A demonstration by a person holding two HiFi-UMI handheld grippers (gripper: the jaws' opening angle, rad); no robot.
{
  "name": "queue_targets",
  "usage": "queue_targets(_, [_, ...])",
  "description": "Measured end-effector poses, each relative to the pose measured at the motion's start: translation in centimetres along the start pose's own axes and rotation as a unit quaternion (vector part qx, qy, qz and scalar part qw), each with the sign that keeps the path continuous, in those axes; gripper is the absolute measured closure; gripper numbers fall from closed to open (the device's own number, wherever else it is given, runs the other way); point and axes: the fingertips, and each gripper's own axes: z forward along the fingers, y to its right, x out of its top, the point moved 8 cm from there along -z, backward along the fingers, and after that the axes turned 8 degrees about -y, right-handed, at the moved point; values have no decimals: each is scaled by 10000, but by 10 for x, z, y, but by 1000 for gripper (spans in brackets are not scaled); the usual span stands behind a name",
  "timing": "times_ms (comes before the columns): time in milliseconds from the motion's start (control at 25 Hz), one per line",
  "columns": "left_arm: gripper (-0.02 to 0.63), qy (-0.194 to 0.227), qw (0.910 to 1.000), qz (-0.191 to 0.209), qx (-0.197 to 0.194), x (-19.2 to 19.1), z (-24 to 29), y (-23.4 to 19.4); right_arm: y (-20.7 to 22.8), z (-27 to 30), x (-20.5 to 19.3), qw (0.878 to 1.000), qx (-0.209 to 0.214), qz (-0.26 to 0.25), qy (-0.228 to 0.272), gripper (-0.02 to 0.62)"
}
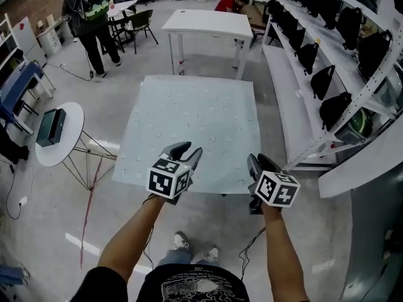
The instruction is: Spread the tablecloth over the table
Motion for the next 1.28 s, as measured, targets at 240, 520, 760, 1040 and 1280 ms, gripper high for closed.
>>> queue_targets(240, [496, 239, 9988, 160, 396, 25, -47, -10, -57, -9, 41, 9964, 216, -805, 176, 497])
queue_targets(520, [593, 429, 9947, 340, 872, 31, -77, -21, -98, -14, 58, 9881, 486, -1433, 258, 587])
queue_targets(760, [604, 552, 9928, 325, 1010, 44, -87, -34, -109, -16, 70, 9847, 529, -1614, 386, 591])
queue_targets(1040, [604, 538, 9928, 328, 1023, 51, -93, -42, -117, -14, 80, 9809, 548, -1788, 532, 591])
queue_targets(1280, [606, 639, 9923, 276, 1027, 53, -98, -44, -118, -14, 79, 9810, 590, -1760, 560, 591])
